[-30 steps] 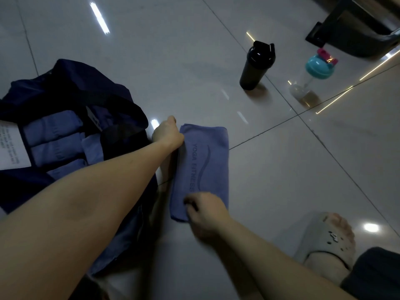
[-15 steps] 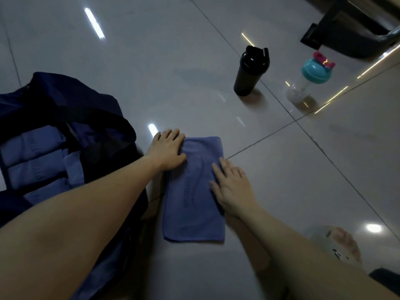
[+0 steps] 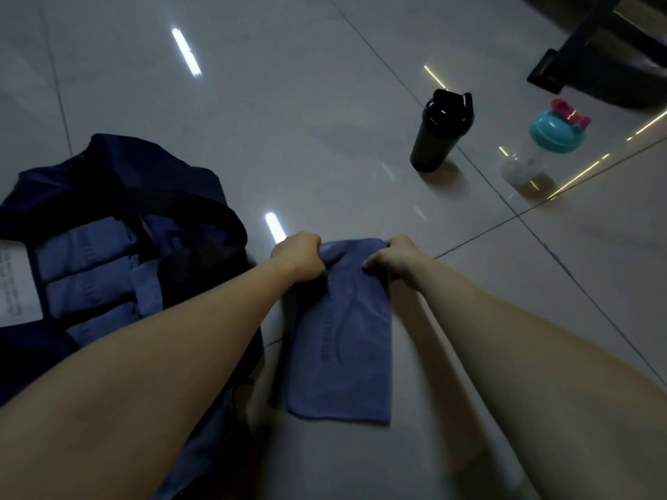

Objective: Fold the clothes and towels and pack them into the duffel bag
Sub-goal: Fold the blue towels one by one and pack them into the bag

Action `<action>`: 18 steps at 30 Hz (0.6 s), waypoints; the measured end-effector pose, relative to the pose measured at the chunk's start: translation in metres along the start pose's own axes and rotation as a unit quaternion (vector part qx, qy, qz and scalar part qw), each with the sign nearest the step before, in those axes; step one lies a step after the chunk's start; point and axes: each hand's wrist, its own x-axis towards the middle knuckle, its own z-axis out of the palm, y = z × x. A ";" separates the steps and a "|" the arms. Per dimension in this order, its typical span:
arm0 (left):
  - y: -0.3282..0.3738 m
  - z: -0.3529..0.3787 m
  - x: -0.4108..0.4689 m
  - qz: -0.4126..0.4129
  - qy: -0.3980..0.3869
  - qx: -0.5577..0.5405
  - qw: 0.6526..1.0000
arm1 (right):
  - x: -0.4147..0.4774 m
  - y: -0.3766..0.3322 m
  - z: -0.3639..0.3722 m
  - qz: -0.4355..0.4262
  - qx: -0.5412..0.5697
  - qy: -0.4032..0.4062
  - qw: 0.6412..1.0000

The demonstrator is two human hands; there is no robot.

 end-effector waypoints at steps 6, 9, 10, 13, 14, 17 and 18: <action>-0.003 -0.027 -0.026 -0.074 -0.022 -0.389 0.918 | -0.035 -0.002 -0.025 -0.018 0.128 -0.035 0.991; 0.004 -0.054 -0.036 -0.045 -0.024 -0.473 0.879 | -0.057 -0.014 -0.047 -0.075 0.138 -0.030 0.987; 0.010 -0.065 -0.040 -0.028 -0.021 -0.486 0.873 | -0.065 -0.021 -0.055 -0.100 0.136 -0.022 0.985; 0.029 -0.100 -0.059 0.025 0.020 -0.518 0.855 | -0.091 -0.044 -0.080 -0.170 0.156 0.022 0.973; 0.035 -0.112 -0.067 0.042 0.043 -0.526 0.848 | -0.102 -0.051 -0.087 -0.194 0.161 0.037 0.967; 0.047 -0.135 -0.091 0.097 0.110 -0.542 0.828 | -0.140 -0.066 -0.101 -0.265 0.158 0.067 0.949; 0.050 -0.140 -0.099 0.116 0.129 -0.545 0.820 | -0.150 -0.067 -0.104 -0.286 0.157 0.071 0.943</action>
